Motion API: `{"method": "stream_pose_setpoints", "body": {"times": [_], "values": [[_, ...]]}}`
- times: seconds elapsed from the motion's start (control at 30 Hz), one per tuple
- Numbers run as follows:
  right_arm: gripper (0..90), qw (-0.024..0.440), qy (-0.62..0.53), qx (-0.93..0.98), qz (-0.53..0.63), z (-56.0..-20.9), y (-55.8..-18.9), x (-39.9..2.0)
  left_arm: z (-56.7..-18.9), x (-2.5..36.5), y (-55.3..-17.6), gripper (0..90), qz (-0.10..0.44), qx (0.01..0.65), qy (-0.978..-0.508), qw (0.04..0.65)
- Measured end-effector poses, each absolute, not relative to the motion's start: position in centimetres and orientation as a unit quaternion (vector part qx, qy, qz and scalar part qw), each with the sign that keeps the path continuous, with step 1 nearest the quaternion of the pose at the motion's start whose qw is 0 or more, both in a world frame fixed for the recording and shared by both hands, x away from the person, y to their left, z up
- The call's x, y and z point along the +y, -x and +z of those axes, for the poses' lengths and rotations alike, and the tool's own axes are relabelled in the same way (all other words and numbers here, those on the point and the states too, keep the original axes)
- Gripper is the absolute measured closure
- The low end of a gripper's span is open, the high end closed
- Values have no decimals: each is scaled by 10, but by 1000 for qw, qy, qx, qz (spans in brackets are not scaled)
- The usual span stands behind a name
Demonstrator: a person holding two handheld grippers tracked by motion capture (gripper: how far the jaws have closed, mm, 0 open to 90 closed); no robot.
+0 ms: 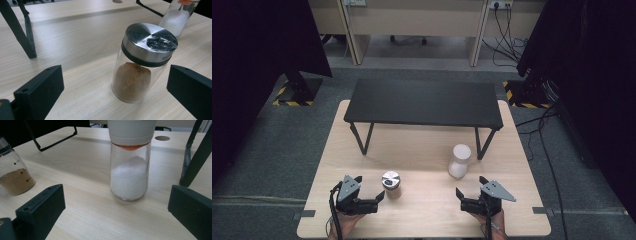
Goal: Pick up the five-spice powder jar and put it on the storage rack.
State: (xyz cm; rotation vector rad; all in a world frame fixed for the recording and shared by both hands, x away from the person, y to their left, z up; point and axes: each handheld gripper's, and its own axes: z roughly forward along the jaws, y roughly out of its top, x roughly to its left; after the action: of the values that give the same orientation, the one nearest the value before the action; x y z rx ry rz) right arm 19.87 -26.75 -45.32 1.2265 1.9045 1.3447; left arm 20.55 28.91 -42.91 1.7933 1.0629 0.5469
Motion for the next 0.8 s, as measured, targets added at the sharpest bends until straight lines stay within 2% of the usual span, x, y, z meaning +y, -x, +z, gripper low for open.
{"method": "stream_pose_setpoints", "body": {"times": [0.47, 0.8], "values": [[12, 253, -451, 699, 494, -453, -198, -267, -429, 287, -207, 14, 218, 424, -742, 472], [12, 253, -448, 699, 497, -453, -198, -267, -429, 272, -206, 10, 210, 413, -751, 470]]}}
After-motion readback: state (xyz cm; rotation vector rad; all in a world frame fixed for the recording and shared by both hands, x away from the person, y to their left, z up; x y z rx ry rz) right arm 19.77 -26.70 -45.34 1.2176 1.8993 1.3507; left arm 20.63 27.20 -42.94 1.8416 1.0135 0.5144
